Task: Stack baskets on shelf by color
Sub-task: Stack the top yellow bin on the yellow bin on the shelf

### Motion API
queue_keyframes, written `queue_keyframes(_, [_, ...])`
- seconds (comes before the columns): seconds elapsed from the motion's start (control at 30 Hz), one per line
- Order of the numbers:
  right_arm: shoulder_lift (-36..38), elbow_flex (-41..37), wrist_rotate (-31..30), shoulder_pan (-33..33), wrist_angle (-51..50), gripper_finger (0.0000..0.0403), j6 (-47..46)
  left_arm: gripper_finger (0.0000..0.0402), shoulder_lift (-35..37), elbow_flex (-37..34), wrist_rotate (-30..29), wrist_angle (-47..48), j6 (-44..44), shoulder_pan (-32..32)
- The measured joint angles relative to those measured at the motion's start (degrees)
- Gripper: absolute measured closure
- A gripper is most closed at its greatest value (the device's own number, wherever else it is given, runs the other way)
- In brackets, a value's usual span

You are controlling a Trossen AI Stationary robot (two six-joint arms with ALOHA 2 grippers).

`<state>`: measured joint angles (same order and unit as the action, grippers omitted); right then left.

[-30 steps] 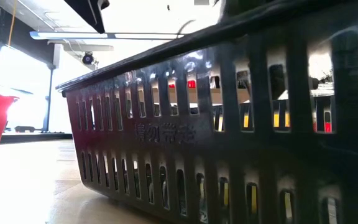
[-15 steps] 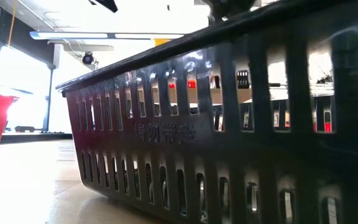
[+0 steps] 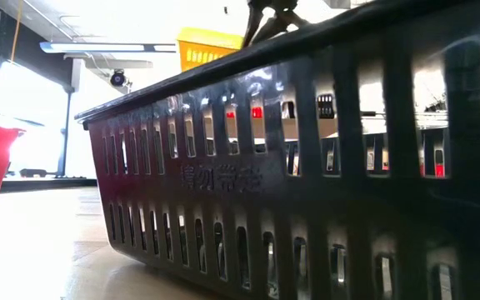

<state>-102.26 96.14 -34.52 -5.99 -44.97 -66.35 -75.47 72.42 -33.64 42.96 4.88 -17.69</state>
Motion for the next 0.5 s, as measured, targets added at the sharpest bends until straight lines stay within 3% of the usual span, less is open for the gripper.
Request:
queue_keyframes(0.27, [-5.8, 9.6, -2.0, 1.1, -4.5, 0.0403, 3.9, 0.0218, -3.0, 0.0, -4.6, 2.4, 3.2, 0.0])
queue_keyframes(0.5, [-6.4, 13.3, -1.1, 1.2, -6.7, 0.0403, 5.9, 0.0218, -6.1, 0.0, -6.8, 5.9, 2.8, 0.7])
